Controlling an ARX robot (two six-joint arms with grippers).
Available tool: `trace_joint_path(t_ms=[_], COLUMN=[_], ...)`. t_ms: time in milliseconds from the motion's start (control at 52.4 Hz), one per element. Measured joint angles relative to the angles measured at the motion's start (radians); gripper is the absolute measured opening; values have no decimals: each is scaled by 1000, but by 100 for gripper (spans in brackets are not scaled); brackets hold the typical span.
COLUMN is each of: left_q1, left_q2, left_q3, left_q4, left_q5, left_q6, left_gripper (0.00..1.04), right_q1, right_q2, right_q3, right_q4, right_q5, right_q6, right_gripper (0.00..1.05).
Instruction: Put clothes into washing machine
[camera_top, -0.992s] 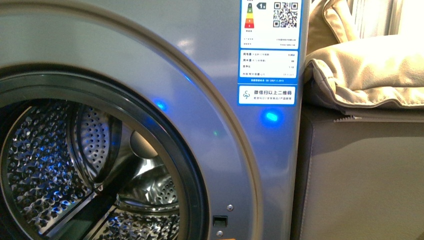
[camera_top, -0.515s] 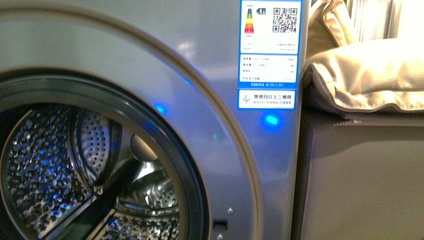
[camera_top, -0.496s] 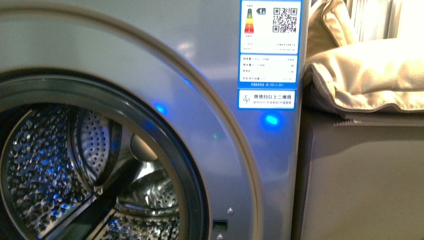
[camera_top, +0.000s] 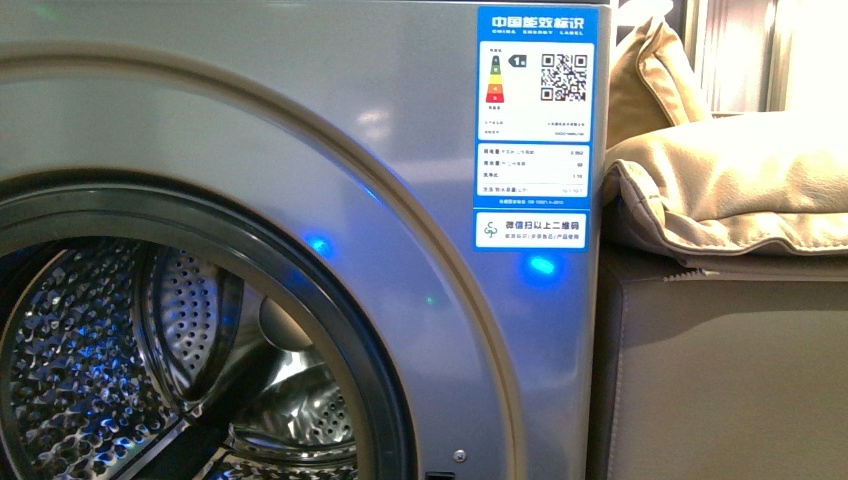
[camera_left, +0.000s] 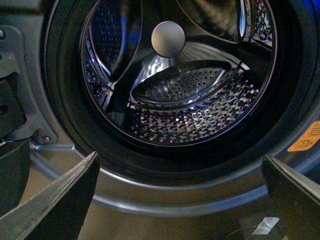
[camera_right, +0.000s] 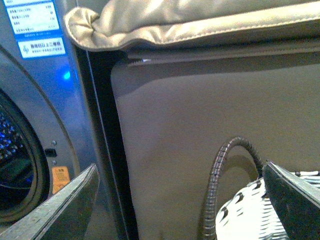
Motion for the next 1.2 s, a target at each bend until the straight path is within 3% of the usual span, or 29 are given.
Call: trace_joint_path(t_ms=[286, 439, 744, 953, 1068, 1201], left_q1=[0, 0, 0, 0, 0, 0], left_q2=[0, 0, 0, 0, 0, 0], left_q3=[0, 0, 0, 0, 0, 0], left_q4=[0, 0, 0, 0, 0, 0], left_q5=[0, 0, 0, 0, 0, 0], left_q6=[0, 0, 0, 0, 0, 0], left_gripper=[98, 98, 98, 98, 98, 98], right_q1=[-172, -286, -488, -581, -611, -636], right_q2=[158, 300, 662, 936, 1088, 1292], right_q3=[3, 29, 165, 328, 437, 612], right_q4=[177, 346, 619, 524, 400, 137], right_q5=[-185, -295, -406, -470, -485, -491], right_q6=[67, 84, 161, 134, 56, -119], right_gripper=[97, 97, 97, 97, 97, 97])
